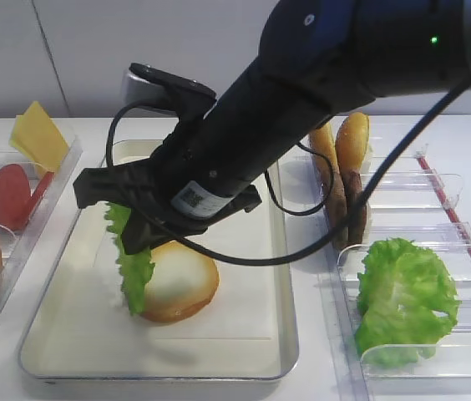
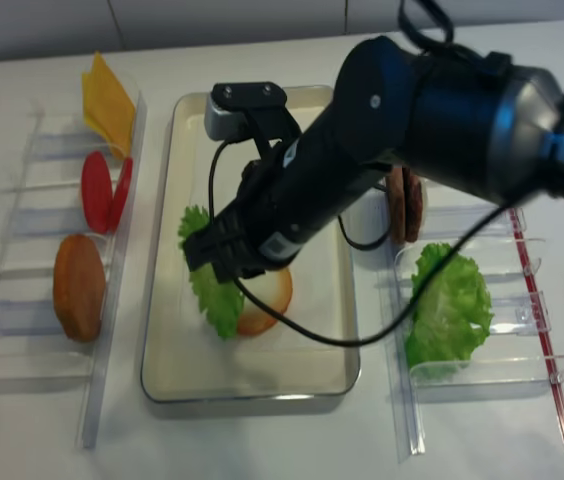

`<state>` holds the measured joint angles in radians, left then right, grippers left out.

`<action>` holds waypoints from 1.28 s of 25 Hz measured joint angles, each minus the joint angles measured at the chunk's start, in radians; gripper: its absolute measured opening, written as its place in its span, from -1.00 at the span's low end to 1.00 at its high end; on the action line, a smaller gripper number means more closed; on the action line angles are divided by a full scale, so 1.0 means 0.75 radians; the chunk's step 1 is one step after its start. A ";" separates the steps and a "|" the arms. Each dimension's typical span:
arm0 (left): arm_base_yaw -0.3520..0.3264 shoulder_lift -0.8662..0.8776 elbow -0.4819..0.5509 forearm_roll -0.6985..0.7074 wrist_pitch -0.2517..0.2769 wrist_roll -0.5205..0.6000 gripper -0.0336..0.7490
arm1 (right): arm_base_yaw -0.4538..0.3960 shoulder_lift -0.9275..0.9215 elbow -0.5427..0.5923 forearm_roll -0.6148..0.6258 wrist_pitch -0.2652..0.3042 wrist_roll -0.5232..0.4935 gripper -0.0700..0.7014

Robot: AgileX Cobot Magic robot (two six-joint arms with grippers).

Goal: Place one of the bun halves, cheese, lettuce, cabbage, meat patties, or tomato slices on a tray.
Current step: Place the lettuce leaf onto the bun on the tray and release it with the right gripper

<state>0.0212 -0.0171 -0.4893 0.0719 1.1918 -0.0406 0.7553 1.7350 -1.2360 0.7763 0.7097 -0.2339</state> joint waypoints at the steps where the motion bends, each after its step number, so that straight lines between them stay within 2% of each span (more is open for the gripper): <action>1: 0.000 0.000 0.000 0.000 0.000 0.000 0.26 | 0.000 0.015 -0.002 0.000 -0.013 0.001 -0.66; 6: 0.000 0.000 0.000 0.000 0.000 0.000 0.26 | 0.000 0.071 -0.005 0.011 -0.045 0.017 -0.66; 16: 0.000 0.000 0.000 0.000 0.000 0.000 0.26 | 0.001 0.096 -0.050 0.063 -0.054 0.034 -0.66; 25: 0.000 0.000 0.000 0.000 0.000 0.000 0.26 | 0.001 0.141 -0.058 -0.019 -0.013 0.089 -0.67; 32: 0.000 0.000 0.000 0.000 0.000 0.000 0.26 | 0.001 0.171 -0.060 -0.157 0.012 0.172 -0.67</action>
<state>0.0212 -0.0171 -0.4893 0.0719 1.1918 -0.0406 0.7557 1.8632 -1.2813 0.6585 0.7191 -0.1052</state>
